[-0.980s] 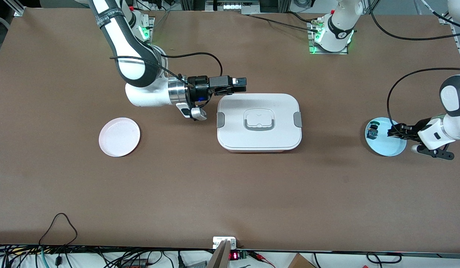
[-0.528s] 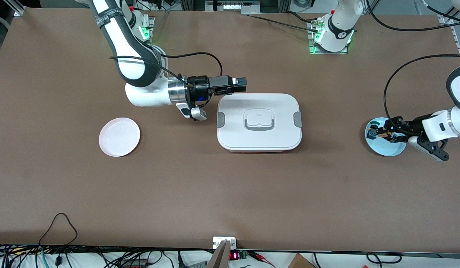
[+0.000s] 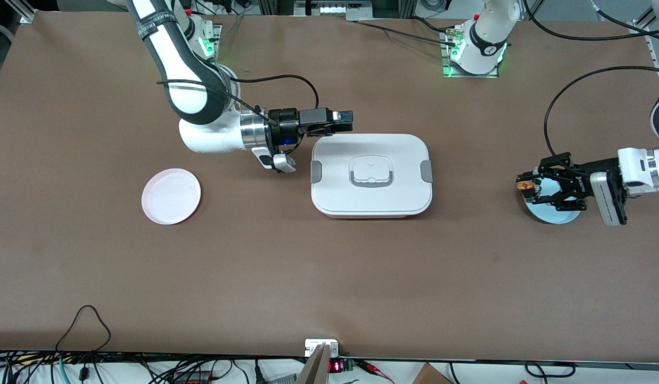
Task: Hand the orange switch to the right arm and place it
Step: 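Lift the switch with the left gripper and carry it toward the right gripper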
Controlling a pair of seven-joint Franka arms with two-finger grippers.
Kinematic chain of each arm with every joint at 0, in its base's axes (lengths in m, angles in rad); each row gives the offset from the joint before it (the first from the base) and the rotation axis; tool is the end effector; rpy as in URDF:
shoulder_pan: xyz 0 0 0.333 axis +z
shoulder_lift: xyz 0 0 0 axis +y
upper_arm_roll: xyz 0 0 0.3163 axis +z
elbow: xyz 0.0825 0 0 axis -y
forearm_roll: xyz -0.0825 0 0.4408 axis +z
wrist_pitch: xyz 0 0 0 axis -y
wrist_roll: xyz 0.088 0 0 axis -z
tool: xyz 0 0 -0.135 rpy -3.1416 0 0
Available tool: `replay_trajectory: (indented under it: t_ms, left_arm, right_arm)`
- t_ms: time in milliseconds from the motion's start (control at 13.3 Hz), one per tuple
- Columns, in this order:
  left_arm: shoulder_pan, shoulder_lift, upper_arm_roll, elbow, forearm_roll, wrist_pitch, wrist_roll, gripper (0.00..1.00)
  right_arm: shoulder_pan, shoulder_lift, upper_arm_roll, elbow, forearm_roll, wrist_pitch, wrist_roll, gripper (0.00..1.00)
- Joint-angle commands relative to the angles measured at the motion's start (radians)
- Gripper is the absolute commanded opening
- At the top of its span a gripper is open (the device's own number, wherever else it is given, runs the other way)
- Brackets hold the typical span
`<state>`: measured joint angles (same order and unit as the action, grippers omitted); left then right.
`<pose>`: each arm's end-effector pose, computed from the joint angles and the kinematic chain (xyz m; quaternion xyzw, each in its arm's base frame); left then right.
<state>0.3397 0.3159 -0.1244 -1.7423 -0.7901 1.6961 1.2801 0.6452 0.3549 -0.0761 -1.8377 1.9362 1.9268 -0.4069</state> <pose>0.6593 0.0596 0.3541 0.8343 -0.3578 0.1399 0.3953 0.5547 0.4661 0.3619 -0.6866 0.0727 0.1295 0.7117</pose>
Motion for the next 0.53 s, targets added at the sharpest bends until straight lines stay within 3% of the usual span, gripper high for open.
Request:
replay_trajectory:
  t_ms: [0, 75, 226, 452]
  left_arm:
    - [0.021, -0.017, -0.003, -0.003, -0.098, -0.105, 0.108, 0.0]
    - [0.028, -0.017, -0.003, -0.014, -0.168, -0.204, 0.184, 0.0]
    - [0.027, -0.017, -0.009, -0.032, -0.207, -0.266, 0.25, 0.0]
    - [0.016, -0.008, -0.027, -0.081, -0.285, -0.273, 0.422, 0.0]
  right_arm:
    - [0.005, -0.01, -0.001, -0.002, 0.015, 0.009, -0.021, 1.0]
    - [0.004, -0.01, -0.001, -0.002, 0.015, 0.009, -0.023, 1.0]
    - [0.004, -0.011, -0.001, -0.002, 0.015, 0.009, -0.023, 1.0]
    - [0.002, -0.008, -0.001, -0.005, 0.014, 0.006, -0.055, 1.0]
